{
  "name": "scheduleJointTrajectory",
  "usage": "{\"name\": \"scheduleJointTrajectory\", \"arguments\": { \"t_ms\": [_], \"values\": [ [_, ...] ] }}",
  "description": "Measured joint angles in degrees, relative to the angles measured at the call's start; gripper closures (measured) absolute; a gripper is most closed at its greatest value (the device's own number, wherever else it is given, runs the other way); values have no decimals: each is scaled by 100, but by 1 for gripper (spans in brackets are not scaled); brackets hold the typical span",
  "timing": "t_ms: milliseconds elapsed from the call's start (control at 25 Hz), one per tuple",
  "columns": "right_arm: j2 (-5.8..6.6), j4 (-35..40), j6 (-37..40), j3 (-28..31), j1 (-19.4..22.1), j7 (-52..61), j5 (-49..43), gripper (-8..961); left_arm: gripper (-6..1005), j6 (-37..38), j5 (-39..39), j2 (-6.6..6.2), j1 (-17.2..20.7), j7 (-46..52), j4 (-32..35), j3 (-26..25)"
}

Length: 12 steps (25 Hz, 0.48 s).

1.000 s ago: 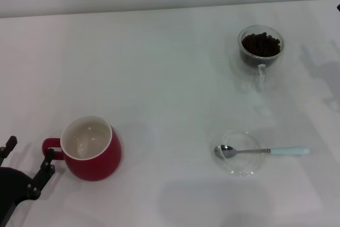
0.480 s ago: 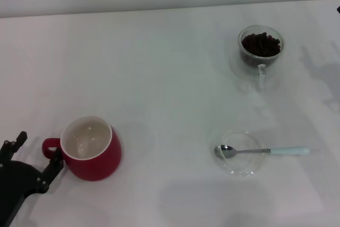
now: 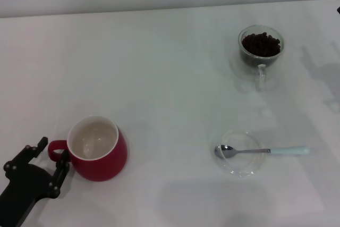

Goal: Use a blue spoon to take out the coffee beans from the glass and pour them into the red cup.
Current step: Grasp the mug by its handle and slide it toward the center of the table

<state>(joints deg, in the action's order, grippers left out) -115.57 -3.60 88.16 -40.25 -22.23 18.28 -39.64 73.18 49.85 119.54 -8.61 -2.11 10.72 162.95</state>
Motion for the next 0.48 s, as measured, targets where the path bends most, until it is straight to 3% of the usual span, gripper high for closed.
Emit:
{"name": "scheduleJointTrajectory", "arguments": {
  "t_ms": [320, 480],
  "values": [
    [0, 0, -1, 0, 10, 0, 19, 96, 667, 1, -18, 6, 9, 0, 3, -1],
    [7, 0, -1, 0, 15, 0, 26, 96, 752, 19, -20, 8, 23, 1, 6, -1]
  ]
}}
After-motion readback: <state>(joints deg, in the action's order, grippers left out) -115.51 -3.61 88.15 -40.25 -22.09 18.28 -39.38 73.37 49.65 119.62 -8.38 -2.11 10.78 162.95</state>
